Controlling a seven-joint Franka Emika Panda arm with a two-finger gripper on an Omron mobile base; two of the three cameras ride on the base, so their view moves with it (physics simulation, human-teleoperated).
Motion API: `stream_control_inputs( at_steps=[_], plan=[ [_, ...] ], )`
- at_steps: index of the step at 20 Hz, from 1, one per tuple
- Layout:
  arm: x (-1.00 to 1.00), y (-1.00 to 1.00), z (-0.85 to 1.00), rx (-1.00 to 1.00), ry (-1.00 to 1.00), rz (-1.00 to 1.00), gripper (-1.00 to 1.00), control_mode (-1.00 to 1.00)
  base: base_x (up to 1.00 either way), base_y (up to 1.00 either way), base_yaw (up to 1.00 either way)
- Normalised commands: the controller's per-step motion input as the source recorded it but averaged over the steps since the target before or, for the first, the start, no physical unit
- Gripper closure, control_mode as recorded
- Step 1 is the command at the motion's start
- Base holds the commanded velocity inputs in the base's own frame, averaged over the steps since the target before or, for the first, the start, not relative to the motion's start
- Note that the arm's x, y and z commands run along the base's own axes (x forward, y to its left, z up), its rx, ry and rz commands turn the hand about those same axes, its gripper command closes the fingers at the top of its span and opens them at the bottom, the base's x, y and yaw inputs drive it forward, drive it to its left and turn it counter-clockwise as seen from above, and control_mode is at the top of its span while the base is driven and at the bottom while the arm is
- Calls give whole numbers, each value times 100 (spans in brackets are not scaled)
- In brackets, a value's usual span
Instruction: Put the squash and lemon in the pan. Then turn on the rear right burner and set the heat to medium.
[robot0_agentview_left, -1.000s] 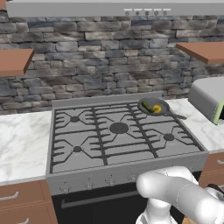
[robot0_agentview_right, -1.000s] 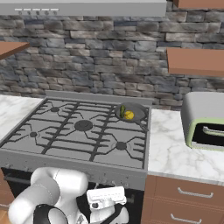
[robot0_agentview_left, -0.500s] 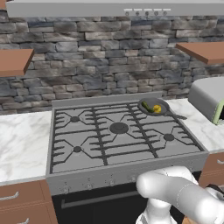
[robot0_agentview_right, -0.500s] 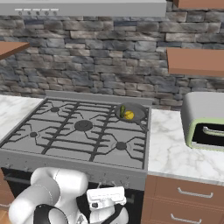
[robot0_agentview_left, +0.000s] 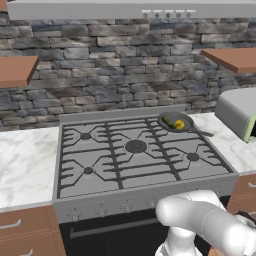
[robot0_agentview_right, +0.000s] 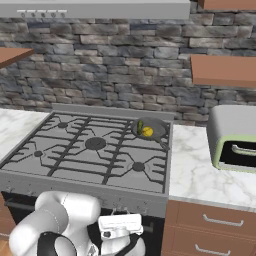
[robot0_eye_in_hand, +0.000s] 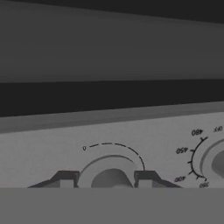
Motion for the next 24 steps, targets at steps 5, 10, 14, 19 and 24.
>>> stream_control_inputs(
  at_steps=[5,10,14,19,24],
  plan=[
    [0,27,4,0,-8,0,100,-100,0,0,0],
    [0,3,6,-15,-15,0,100,-100,0,0,0],
    [0,0,5,-21,-18,0,100,-100,0,0,0],
    [0,0,0,-27,-28,1,100,-100,0,0,0],
    [0,0,0,-29,-33,1,100,-100,0,0,0]
  ],
)
